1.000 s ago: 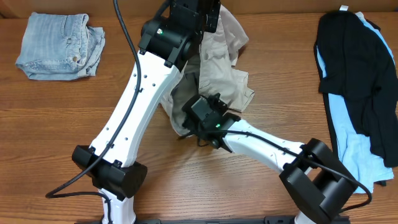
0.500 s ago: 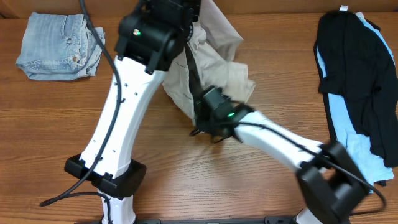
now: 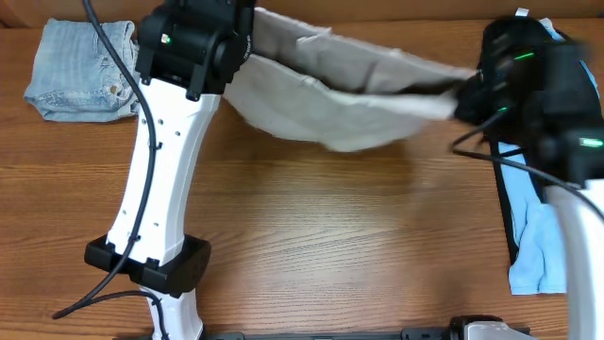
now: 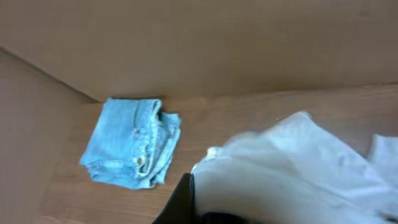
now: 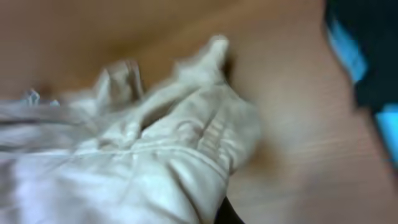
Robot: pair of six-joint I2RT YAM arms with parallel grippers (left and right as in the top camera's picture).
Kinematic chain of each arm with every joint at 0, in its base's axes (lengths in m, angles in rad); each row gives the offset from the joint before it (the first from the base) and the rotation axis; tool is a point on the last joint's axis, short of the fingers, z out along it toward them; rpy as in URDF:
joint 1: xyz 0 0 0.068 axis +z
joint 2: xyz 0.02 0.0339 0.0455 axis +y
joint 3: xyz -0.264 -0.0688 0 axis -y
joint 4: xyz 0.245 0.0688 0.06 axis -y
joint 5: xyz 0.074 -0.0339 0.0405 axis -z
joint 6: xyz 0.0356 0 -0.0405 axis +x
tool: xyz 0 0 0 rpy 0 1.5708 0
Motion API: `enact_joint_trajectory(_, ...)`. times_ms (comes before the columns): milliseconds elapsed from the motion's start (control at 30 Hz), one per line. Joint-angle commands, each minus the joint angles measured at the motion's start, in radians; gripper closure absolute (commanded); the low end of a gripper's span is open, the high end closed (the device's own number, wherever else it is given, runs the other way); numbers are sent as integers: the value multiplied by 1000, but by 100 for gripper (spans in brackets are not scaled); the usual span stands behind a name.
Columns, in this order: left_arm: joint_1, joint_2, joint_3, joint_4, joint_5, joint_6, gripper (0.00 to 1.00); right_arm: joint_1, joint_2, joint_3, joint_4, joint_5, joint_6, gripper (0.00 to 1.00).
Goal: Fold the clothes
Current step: 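Lift the shorts by the waistband with both grippers and stretch them wide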
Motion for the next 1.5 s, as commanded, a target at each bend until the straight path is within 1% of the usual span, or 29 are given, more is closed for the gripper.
enact_joint_trajectory(0,19,-121,42,6,-62,14,96,-96,-37,204,-54,9,-117,96)
enact_joint_trajectory(33,19,-147,42,9,-62,14,96,-111,-37,262,-78,10,-134,96)
enact_joint_trajectory(200,21,-268,42,13,-69,14,96,-127,-38,422,-182,17,-185,96)
enact_joint_trajectory(267,21,-316,42,12,-87,14,96,-127,-38,460,-222,17,-190,96)
enact_joint_trajectory(433,21,-427,42,-3,-115,14,96,-127,-38,526,-313,16,-255,96)
enact_joint_trajectory(667,21,-477,42,-76,-168,14,96,-126,-40,638,-379,38,-275,96)
enact_joint_trajectory(867,21,-467,41,-167,-174,11,96,-126,-35,658,-421,39,-275,96)
enact_joint_trajectory(1100,20,-466,42,-155,-174,11,96,-126,-22,661,-434,38,-278,96)
enact_joint_trajectory(1233,20,-498,42,-175,-172,9,96,-126,-63,661,-443,39,-278,96)
enact_joint_trajectory(1300,20,-533,42,-197,-166,-6,96,-126,-114,661,-459,39,-278,96)
enact_joint_trajectory(1467,20,-600,42,-280,-121,-89,96,-126,-208,661,-527,39,-278,96)
